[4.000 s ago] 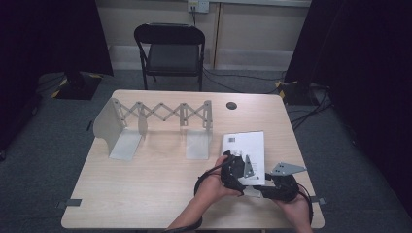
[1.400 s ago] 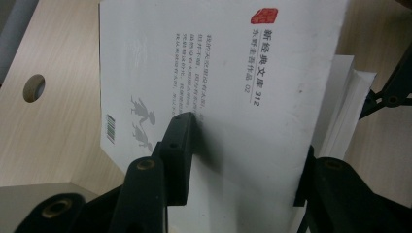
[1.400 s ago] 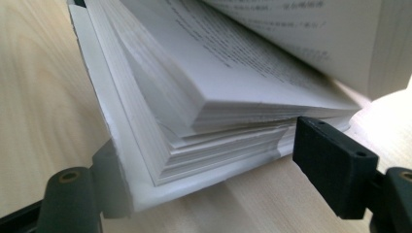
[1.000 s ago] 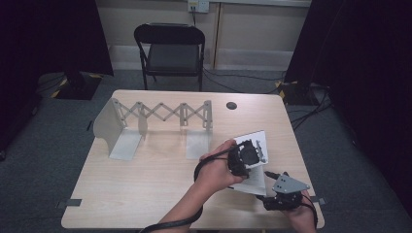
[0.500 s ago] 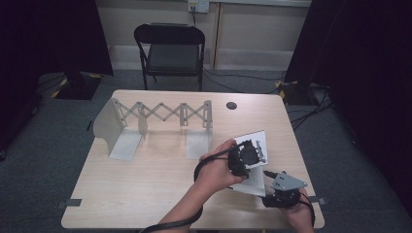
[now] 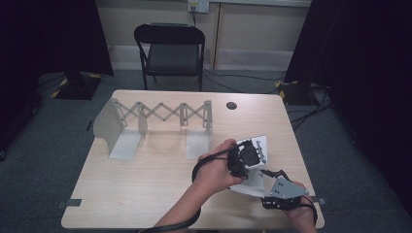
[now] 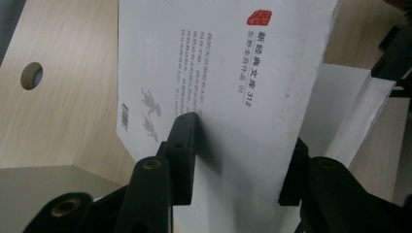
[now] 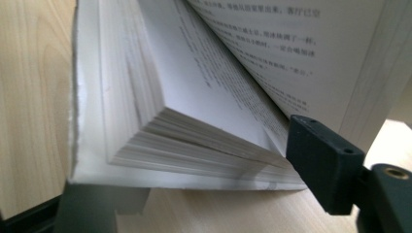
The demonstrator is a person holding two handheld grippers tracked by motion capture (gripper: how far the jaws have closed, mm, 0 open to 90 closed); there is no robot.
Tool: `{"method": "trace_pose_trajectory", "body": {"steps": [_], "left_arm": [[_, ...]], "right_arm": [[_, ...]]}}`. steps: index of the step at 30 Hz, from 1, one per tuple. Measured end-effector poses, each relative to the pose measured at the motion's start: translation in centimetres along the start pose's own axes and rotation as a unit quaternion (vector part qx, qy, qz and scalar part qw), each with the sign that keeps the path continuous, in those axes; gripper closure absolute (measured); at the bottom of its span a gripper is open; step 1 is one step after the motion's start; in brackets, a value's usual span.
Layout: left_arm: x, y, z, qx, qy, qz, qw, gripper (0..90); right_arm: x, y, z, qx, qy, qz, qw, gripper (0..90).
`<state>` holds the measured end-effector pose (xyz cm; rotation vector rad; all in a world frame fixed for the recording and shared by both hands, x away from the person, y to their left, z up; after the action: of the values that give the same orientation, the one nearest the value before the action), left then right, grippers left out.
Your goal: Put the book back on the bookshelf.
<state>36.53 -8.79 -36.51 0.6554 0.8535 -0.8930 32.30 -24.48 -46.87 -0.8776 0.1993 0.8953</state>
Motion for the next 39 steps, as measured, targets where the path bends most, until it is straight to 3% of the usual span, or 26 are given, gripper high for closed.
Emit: {"method": "trace_pose_trajectory", "body": {"steps": [5,8,10,13,14,19,22,28,31,35,39], "left_arm": [[0.2,-0.1,0.0,0.003,-0.003,-0.004,1.0,58.9],[0.3,-0.1,0.0,0.004,-0.007,-0.009,0.9999,55.1],[0.5,-0.2,-0.1,-0.003,-0.013,-0.043,0.999,51.0],[0.4,-0.3,-0.4,0.003,-0.02,-0.053,0.9984,48.8],[-0.2,-0.2,-0.7,-0.004,-0.026,-0.057,0.998,46.0],[-1.3,0.8,-1.4,-0.009,-0.034,-0.045,0.9984,38.6],[-2.0,1.5,-2.6,-0.032,-0.048,-0.054,0.9969,37.1],[-2.8,2.2,-4.0,-0.051,-0.066,-0.053,0.9951,31.7],[-3.0,2.5,-4.5,-0.054,-0.07,-0.044,0.9951,28.6],[-3.5,3.0,-5.5,-0.073,-0.075,-0.035,0.9938,26.6],[-3.7,3.3,-6.3,-0.074,-0.078,-0.025,0.9939,24.8]], "right_arm": [[-0.1,0.0,0.3,-0.024,-0.002,0.009,0.9997,39.2],[-0.4,-0.1,0.6,-0.038,0.002,0.0,0.9993,45.5],[-0.7,-0.3,1.1,-0.057,0.014,-0.007,0.9982,51.0],[-0.8,-0.7,1.2,-0.07,0.02,-0.004,0.9974,52.6],[-0.8,-0.9,1.2,-0.071,0.023,0.0,0.9972,53.1],[-0.9,-1.4,1.2,-0.067,0.023,0.005,0.9975,53.8],[-1.0,-2.2,1.4,-0.053,0.025,0.011,0.9982,54.8],[-1.0,-3.4,1.8,-0.044,0.031,0.019,0.9984,56.6],[-1.0,-3.7,1.9,-0.043,0.033,0.022,0.9983,57.2],[-1.0,-4.3,2.1,-0.038,0.039,0.026,0.9982,58.7],[-1.0,-4.8,2.3,-0.043,0.047,0.03,0.9975,60.2]]}}
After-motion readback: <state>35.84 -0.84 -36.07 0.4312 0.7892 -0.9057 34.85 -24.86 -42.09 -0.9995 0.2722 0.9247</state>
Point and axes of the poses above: each handheld gripper's, and its own axes: x roughly forward along the jaws, z roughly out of its top, y roughly to its left, the point moved 3 cm from there along x, roughly forward along the jaws, and after that the axes turned 15 degrees about -x, right-handed, at the moved point
